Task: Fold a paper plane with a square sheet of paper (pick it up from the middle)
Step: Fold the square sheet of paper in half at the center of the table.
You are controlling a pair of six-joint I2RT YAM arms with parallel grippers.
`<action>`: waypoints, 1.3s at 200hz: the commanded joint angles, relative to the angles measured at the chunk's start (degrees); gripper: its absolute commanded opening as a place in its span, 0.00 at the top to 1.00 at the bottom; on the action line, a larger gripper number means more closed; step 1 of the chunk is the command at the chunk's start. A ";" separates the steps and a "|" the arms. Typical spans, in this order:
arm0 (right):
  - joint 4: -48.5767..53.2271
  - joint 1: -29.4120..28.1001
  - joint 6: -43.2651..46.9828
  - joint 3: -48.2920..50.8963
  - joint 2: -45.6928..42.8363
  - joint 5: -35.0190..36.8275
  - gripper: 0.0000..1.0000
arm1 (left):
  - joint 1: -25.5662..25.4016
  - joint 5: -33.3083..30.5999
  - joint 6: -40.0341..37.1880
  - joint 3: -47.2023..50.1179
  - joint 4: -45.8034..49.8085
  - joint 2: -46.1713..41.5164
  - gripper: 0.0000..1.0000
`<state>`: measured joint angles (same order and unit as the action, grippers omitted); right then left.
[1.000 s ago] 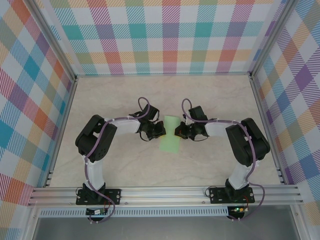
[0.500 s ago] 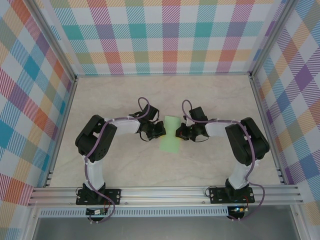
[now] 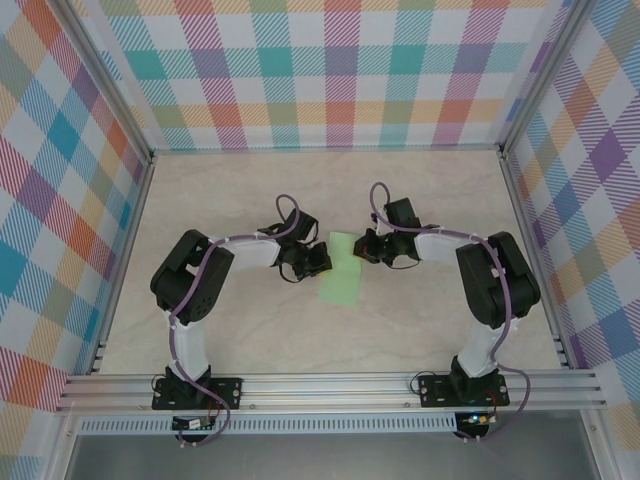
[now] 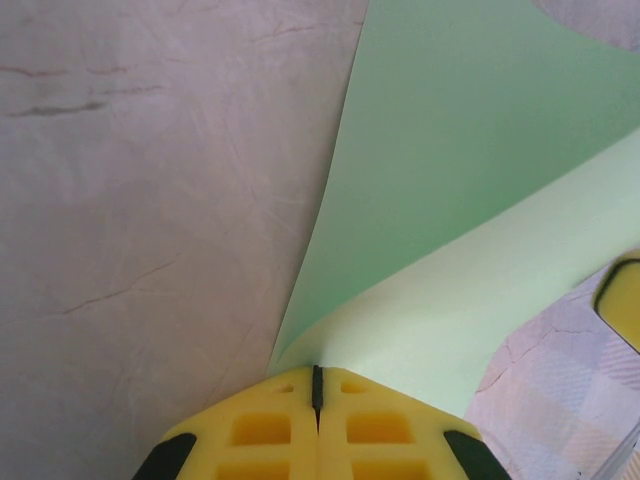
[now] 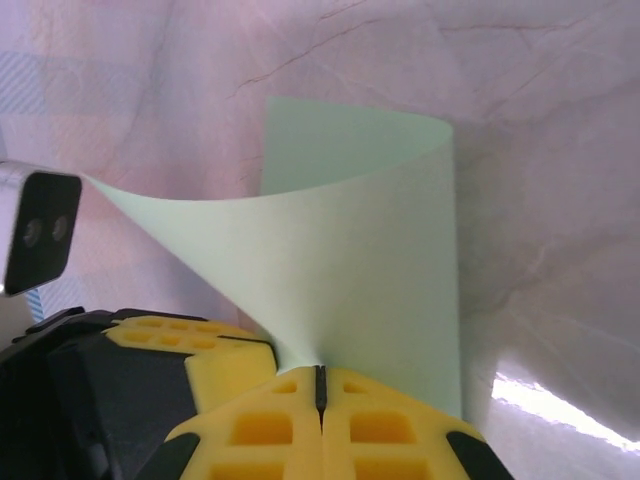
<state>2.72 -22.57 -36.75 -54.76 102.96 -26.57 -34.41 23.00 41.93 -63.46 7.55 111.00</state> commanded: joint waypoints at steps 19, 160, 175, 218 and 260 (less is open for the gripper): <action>1.40 0.47 2.13 -0.69 3.50 -0.46 0.96 | -0.56 -2.17 -1.30 1.46 6.89 4.56 1.00; 2.13 2.83 2.34 -5.00 4.23 -3.27 0.95 | -0.54 -2.70 -1.57 3.41 7.00 3.78 1.00; 1.60 3.14 2.23 -4.92 5.33 -3.16 0.95 | -0.57 -2.61 -1.51 3.38 6.86 3.78 1.00; 2.58 3.32 3.00 -4.17 8.56 -0.14 0.95 | -0.57 -2.80 -1.50 3.45 7.06 3.44 1.00; 4.33 3.32 3.07 -5.30 8.71 -1.10 0.94 | -0.57 -2.88 -1.69 3.28 7.50 3.34 1.00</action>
<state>4.32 -19.16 -35.05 -58.74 110.54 -28.53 -34.41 23.00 41.06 -63.18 7.33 110.89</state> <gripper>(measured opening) 0.063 0.039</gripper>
